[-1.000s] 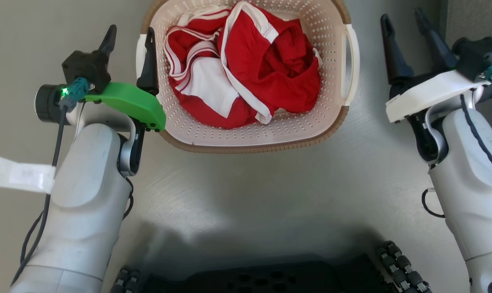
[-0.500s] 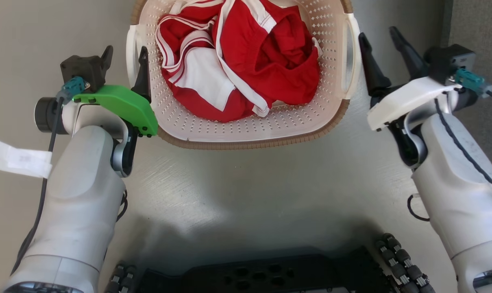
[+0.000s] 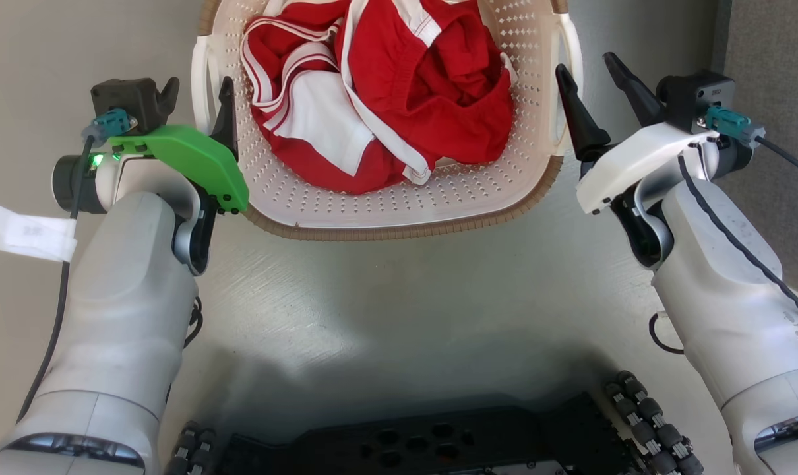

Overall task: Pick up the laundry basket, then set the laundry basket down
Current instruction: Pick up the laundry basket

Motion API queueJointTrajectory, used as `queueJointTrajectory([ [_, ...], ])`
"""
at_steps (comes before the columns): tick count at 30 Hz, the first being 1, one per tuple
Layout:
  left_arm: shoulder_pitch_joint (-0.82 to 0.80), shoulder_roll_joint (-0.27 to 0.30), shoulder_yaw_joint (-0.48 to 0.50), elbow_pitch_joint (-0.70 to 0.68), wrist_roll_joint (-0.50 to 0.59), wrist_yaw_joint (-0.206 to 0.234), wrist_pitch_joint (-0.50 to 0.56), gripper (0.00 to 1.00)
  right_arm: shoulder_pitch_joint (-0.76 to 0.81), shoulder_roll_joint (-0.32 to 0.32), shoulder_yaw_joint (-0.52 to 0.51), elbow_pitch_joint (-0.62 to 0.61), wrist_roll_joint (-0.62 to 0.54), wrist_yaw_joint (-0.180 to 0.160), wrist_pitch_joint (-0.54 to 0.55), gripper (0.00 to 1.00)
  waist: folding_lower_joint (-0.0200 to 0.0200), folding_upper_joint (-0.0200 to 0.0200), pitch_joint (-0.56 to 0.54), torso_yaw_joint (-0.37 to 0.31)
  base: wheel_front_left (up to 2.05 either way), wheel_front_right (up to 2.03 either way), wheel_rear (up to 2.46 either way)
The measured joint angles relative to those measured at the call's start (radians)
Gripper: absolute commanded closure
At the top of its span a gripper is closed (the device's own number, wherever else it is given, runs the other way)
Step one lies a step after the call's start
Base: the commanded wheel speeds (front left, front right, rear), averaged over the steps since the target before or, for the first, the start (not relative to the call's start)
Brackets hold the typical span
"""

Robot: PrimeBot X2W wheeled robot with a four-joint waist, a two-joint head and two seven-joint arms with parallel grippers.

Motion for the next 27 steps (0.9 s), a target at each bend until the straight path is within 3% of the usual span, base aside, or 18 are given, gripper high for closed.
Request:
queueJointTrajectory([
  [4,-0.01,-0.004,0.002,0.02,-0.009,-0.001,0.0,0.0,-0.008,0.002,0.006,0.016,0.008,0.0,0.0,0.0,0.0,0.0,0.003,-0.001,0.0,0.0,0.0],
  [5,-0.013,-0.005,0.003,0.027,-0.016,-0.001,0.0,0.59,-0.012,0.003,0.014,0.023,0.008,0.0,0.0,0.63,0.0,0.0,0.004,-0.001,0.0,0.0,0.0],
  [6,-0.017,-0.006,0.003,0.038,-0.021,-0.006,0.004,1.0,-0.018,0.004,0.023,0.031,0.008,0.0,0.0,1.0,0.0,0.0,0.005,-0.001,0.0,0.0,0.0],
  [27,-0.022,-0.049,-0.013,0.176,-0.062,-0.043,-0.016,1.0,-0.038,0.03,0.073,0.176,0.083,0.012,0.0,1.0,0.0,0.0,-0.094,-0.005,0.0,0.0,0.0],
])
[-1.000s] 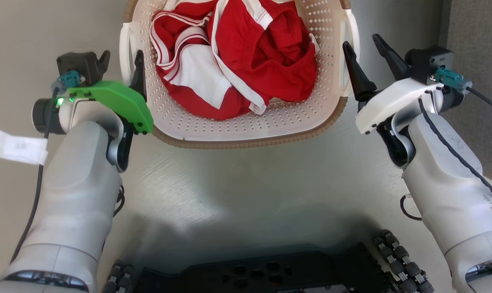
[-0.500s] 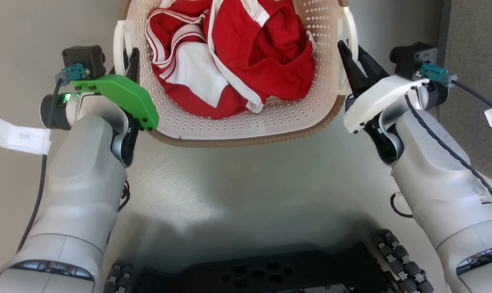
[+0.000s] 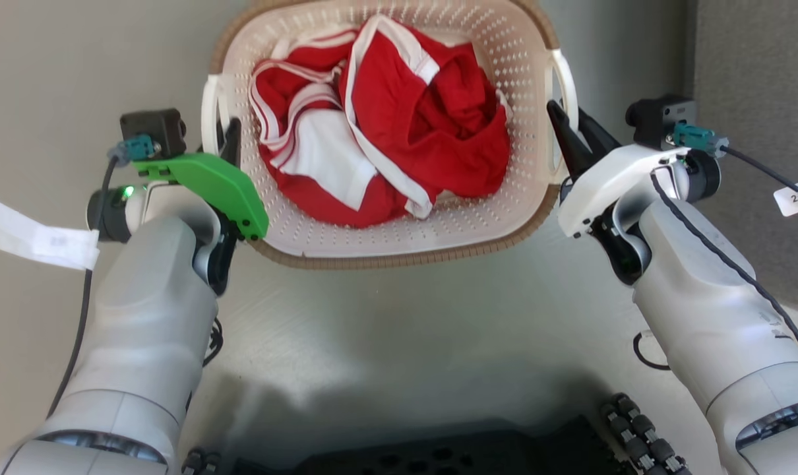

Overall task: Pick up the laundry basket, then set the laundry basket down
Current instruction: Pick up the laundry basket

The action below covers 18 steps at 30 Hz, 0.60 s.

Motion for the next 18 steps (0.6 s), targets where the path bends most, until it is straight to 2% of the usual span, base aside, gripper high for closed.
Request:
queueJointTrajectory([
  [5,0.028,-0.004,-0.016,0.014,-0.044,-0.013,0.002,1.0,0.002,0.002,0.004,0.045,0.029,0.01,0.0,1.0,0.0,0.0,-0.049,-0.003,0.0,0.0,0.0],
  [18,0.134,-0.009,-0.071,0.044,-0.132,-0.023,0.044,1.0,0.05,0.026,0.045,0.151,0.078,0.01,0.009,1.0,0.0,0.0,-0.208,-0.006,0.0,0.0,0.0],
])
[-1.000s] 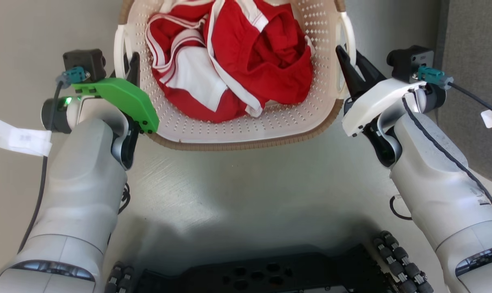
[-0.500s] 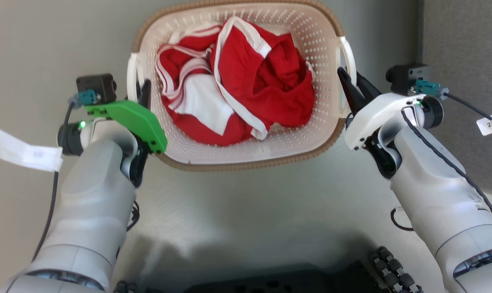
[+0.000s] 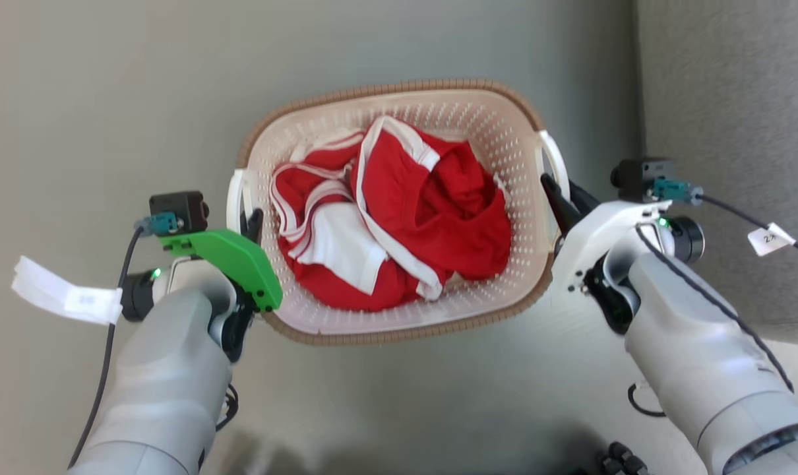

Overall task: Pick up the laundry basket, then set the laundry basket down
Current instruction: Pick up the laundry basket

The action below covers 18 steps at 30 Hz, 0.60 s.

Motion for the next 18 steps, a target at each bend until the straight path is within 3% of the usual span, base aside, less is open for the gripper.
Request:
queueJointTrajectory([
  [18,0.14,-0.004,-0.031,0.036,-0.104,-0.005,0.075,1.0,0.105,0.034,0.039,0.09,0.071,0.003,0.062,1.0,-0.0001,0.0,-0.241,-0.024,0.0,0.0,0.0],
])
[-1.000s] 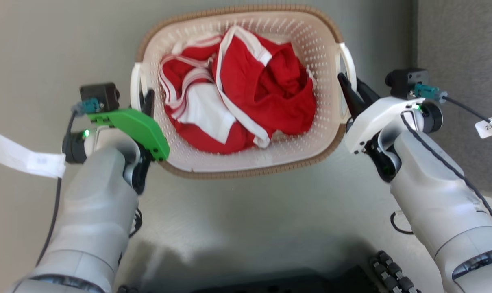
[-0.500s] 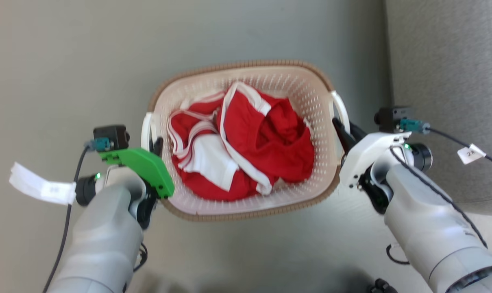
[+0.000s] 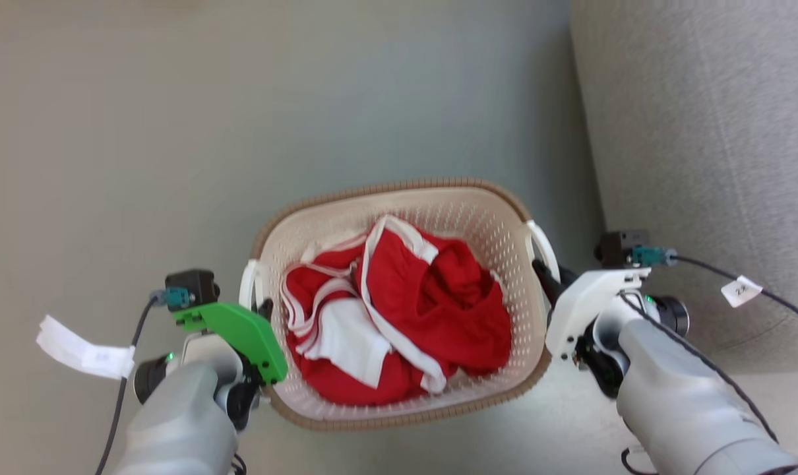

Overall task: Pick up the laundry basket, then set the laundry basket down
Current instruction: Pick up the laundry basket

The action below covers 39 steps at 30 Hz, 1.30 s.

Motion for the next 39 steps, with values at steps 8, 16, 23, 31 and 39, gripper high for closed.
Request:
queueJointTrajectory([
  [8,0.035,-0.002,-0.012,0.006,-0.037,-0.001,0.036,1.0,0.033,0.006,0.01,0.021,0.022,0.001,0.034,1.0,0.0,0.0,-0.1,-0.011,0.0,0.0,0.0],
  [16,0.071,-0.001,-0.028,0.008,-0.062,-0.001,0.065,1.0,0.056,0.008,0.029,0.032,0.046,0.001,0.066,1.0,0.0,0.0,-0.188,-0.017,0.0,0.0,0.0],
  [23,0.105,0.0,-0.037,0.015,-0.077,-0.001,0.089,1.0,0.078,0.012,0.045,0.042,0.063,0.0,0.098,1.0,0.0,0.0,-0.266,-0.023,0.0,0.0,0.0],
  [31,0.135,0.0,-0.041,0.023,-0.084,-0.001,0.109,1.0,0.117,0.015,0.064,0.047,0.075,0.0,0.127,1.0,0.0,0.0,-0.329,-0.029,0.0,0.0,0.0],
  [39,0.183,0.001,-0.046,0.039,-0.114,-0.001,0.14,1.0,0.153,0.02,0.077,0.051,0.093,0.0,0.167,1.0,0.0,0.0,-0.394,-0.038,0.0,0.0,0.0],
])
